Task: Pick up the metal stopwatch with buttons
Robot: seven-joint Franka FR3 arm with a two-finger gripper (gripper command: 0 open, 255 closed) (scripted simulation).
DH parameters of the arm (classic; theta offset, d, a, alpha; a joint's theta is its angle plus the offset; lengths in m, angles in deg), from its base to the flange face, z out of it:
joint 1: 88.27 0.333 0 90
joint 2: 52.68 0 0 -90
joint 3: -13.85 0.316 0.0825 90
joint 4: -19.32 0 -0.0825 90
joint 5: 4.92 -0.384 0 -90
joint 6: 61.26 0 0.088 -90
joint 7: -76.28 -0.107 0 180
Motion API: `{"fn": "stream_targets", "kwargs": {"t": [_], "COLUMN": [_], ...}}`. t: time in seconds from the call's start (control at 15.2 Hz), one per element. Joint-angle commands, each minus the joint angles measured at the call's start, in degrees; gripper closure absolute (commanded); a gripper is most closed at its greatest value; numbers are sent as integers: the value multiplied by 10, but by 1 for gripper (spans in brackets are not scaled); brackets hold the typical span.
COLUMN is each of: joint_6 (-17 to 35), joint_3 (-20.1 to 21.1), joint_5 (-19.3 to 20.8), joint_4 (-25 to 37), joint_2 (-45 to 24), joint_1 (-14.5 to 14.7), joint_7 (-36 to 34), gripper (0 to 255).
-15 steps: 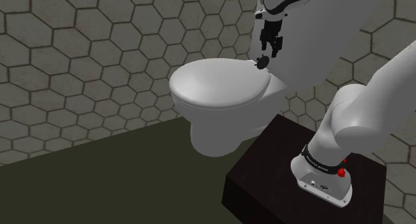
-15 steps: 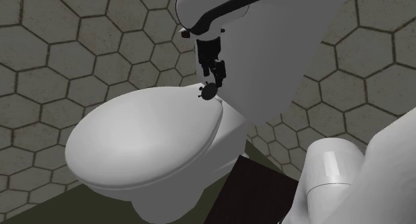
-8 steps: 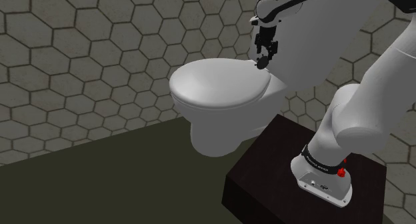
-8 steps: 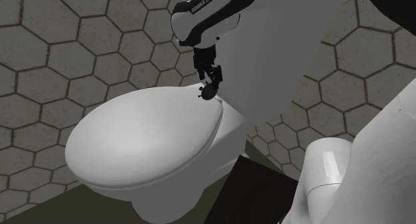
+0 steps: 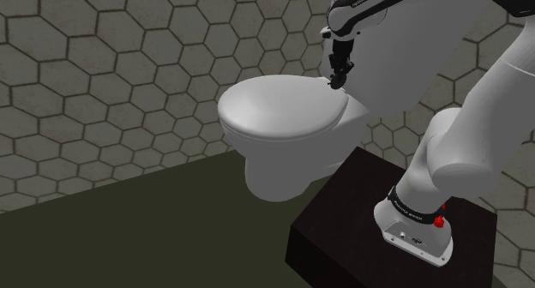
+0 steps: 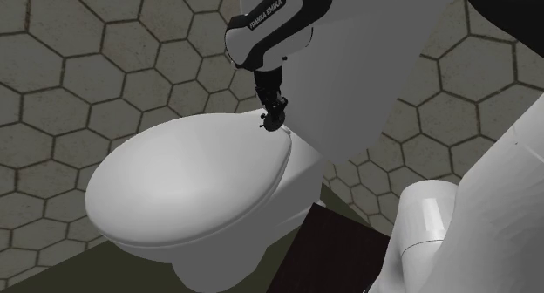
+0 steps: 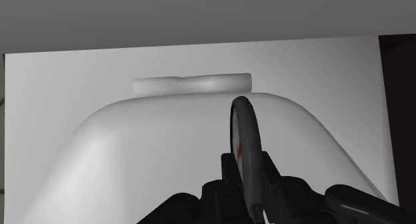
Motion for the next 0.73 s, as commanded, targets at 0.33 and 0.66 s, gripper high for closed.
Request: {"fn": "stream_targets", "kwargs": {"t": [0.33, 0.66], "joint_6": [0, -40], "joint_3": [0, 5], "joint_5": [-2, 6], "joint_4": [2, 27], "joint_2": [-3, 16], "joint_1": [0, 1], "joint_7": [1, -3], "gripper": [255, 255]}}
